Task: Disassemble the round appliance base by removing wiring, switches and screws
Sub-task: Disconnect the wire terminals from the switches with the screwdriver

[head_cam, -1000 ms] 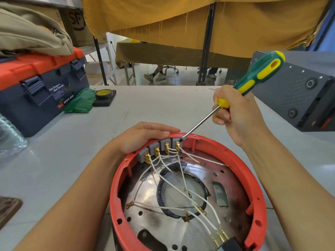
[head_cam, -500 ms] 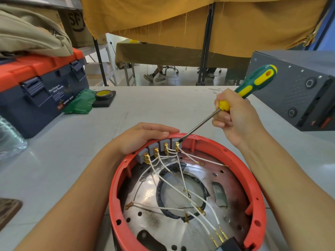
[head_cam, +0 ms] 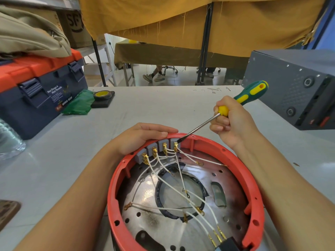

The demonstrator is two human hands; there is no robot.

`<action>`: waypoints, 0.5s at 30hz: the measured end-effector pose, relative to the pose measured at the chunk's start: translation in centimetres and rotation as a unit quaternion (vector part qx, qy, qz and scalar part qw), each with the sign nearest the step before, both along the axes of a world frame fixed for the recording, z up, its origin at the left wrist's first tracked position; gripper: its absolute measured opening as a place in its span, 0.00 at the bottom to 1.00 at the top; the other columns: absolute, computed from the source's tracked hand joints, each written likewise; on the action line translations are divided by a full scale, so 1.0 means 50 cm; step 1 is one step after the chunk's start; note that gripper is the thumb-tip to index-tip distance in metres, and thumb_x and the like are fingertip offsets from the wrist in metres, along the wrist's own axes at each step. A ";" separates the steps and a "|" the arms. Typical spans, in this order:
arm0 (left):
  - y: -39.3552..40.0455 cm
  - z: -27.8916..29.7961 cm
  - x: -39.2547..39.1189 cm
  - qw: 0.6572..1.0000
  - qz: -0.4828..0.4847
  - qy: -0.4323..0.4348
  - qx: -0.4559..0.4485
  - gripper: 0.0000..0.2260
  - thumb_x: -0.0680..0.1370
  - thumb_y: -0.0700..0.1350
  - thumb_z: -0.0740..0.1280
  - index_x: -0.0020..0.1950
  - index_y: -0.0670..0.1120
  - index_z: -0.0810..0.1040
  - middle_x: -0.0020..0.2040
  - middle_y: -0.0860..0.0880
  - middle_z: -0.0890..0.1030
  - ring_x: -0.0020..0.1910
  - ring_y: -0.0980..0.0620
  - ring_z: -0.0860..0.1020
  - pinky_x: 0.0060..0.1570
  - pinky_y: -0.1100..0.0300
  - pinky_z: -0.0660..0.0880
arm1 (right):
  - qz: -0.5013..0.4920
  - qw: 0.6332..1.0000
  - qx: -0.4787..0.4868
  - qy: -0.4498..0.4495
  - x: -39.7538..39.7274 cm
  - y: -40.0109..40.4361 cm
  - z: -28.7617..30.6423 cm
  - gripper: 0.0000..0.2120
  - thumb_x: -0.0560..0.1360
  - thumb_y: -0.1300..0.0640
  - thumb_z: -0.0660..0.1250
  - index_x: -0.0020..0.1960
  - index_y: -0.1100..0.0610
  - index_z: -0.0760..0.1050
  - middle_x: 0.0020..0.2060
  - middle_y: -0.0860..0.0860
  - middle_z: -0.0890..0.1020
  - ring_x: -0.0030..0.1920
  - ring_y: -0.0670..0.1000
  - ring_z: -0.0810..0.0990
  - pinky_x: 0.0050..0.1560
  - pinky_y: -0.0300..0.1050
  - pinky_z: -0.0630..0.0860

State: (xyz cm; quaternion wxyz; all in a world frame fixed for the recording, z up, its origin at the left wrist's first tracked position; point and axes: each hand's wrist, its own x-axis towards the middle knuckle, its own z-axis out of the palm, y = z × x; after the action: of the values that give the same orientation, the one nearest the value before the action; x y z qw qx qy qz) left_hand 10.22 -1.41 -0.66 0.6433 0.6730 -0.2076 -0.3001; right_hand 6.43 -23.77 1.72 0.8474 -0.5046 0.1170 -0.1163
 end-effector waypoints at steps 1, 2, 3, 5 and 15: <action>0.000 0.000 0.000 1.000 0.000 0.002 -0.002 0.15 0.71 0.43 0.66 0.56 0.45 0.82 0.53 0.40 0.83 0.49 0.45 0.83 0.44 0.59 0.79 | -0.001 1.000 0.006 0.003 0.000 -0.001 0.000 0.13 0.75 0.62 0.58 0.31 0.57 0.62 0.17 0.48 0.61 0.17 0.44 0.55 0.20 0.32 0.58; 0.000 0.001 0.000 1.000 0.000 0.003 -0.002 0.15 0.71 0.43 0.66 0.56 0.45 0.82 0.53 0.40 0.83 0.49 0.45 0.83 0.44 0.59 0.79 | -0.003 1.000 0.010 0.005 0.001 -0.001 0.000 0.14 0.75 0.62 0.58 0.31 0.57 0.62 0.17 0.48 0.61 0.17 0.44 0.55 0.20 0.32 0.57; -0.001 0.000 0.000 1.000 0.000 0.002 -0.001 0.15 0.71 0.43 0.66 0.56 0.45 0.82 0.53 0.40 0.83 0.49 0.45 0.83 0.44 0.59 0.79 | -0.004 1.000 0.012 0.007 0.002 -0.001 -0.002 0.14 0.74 0.62 0.58 0.31 0.57 0.62 0.17 0.48 0.61 0.17 0.44 0.55 0.20 0.32 0.57; 0.001 0.001 0.000 1.000 0.001 0.001 0.001 0.15 0.71 0.43 0.66 0.57 0.45 0.82 0.52 0.40 0.83 0.48 0.45 0.83 0.43 0.59 0.79 | 0.005 1.000 0.003 0.018 0.001 0.008 -0.006 0.13 0.74 0.63 0.58 0.31 0.56 0.62 0.18 0.48 0.63 0.16 0.43 0.55 0.19 0.32 0.57; 0.001 0.001 -0.002 1.000 0.014 -0.011 -0.007 0.15 0.71 0.41 0.66 0.56 0.41 0.81 0.51 0.40 0.83 0.46 0.48 0.83 0.45 0.61 0.79 | 0.003 0.998 -0.058 -0.036 -0.008 0.028 0.019 0.12 0.74 0.63 0.59 0.32 0.57 0.64 0.23 0.48 0.67 0.17 0.43 0.56 0.20 0.34 0.59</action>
State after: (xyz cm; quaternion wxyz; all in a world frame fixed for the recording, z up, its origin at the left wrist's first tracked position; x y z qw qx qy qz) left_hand 10.10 -1.36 -0.63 0.6495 0.6748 -0.2077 -0.2822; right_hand 6.02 -22.37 2.66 0.8205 -0.5491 0.0779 -0.1382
